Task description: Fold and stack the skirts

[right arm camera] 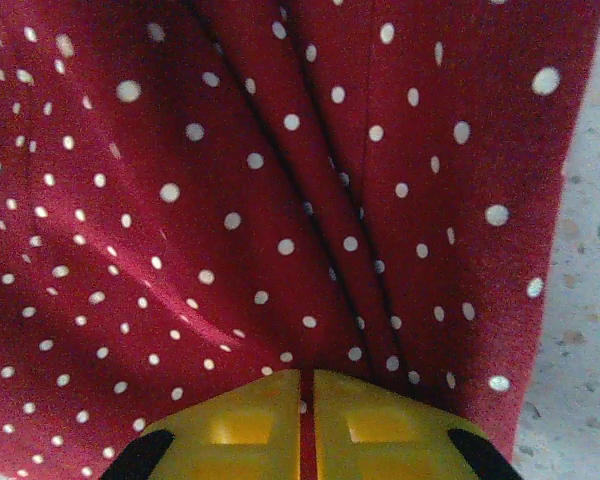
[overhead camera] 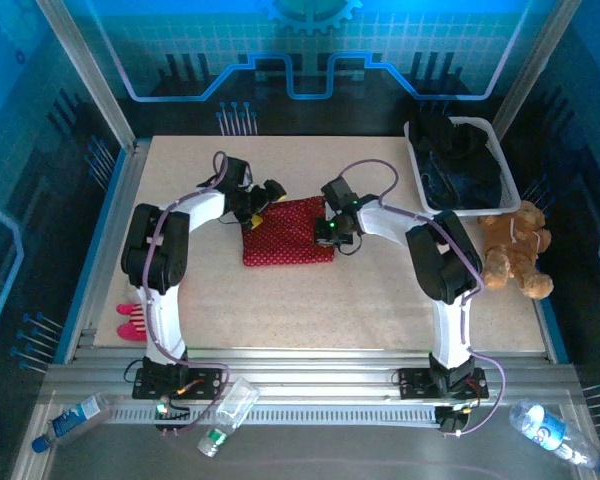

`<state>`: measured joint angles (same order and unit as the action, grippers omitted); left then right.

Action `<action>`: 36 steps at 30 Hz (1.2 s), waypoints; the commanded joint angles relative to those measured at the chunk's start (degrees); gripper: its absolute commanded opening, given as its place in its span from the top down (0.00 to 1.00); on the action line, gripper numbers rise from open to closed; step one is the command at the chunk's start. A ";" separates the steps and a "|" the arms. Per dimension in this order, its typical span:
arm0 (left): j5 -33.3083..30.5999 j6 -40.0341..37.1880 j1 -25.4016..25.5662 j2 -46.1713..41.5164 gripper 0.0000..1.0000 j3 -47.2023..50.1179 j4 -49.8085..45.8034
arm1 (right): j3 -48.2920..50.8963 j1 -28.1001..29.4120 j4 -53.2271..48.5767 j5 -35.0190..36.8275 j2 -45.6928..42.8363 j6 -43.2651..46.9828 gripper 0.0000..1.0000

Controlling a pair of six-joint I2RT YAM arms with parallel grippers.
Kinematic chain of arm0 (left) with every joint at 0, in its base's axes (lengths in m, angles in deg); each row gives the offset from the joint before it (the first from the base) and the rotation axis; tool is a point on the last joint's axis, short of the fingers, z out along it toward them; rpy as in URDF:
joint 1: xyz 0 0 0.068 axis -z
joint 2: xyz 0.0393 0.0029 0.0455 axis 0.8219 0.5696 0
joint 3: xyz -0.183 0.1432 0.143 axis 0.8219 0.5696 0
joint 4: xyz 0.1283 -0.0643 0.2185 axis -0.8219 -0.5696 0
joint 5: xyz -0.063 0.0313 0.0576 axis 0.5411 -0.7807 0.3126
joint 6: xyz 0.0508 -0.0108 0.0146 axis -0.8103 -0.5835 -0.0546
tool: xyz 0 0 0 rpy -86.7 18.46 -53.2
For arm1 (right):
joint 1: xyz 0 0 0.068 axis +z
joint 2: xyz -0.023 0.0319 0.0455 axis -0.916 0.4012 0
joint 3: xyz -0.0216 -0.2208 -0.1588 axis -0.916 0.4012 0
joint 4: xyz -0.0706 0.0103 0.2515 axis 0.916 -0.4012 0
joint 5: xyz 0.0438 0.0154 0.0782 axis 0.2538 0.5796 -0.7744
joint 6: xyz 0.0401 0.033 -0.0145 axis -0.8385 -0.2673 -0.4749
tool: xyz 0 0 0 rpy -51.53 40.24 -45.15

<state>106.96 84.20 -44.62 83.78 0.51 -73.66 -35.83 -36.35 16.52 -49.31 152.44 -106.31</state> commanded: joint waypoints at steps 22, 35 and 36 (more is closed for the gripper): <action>-7.44 11.25 4.29 -17.23 0.01 26.96 9.32 | -25.59 -1.11 -1.18 -0.59 19.43 -4.10 0.91; -1.45 -0.01 4.11 -25.70 0.01 18.67 -4.75 | -20.60 -1.41 2.24 -5.95 9.70 1.08 0.69; -3.64 -4.02 4.20 -26.43 0.01 16.13 -8.99 | -20.49 -1.15 1.29 -5.05 8.60 1.08 0.63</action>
<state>105.62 90.15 -40.47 62.01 23.48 -70.30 -56.57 -37.84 19.19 -55.06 166.91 -106.73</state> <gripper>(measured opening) 0.989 0.335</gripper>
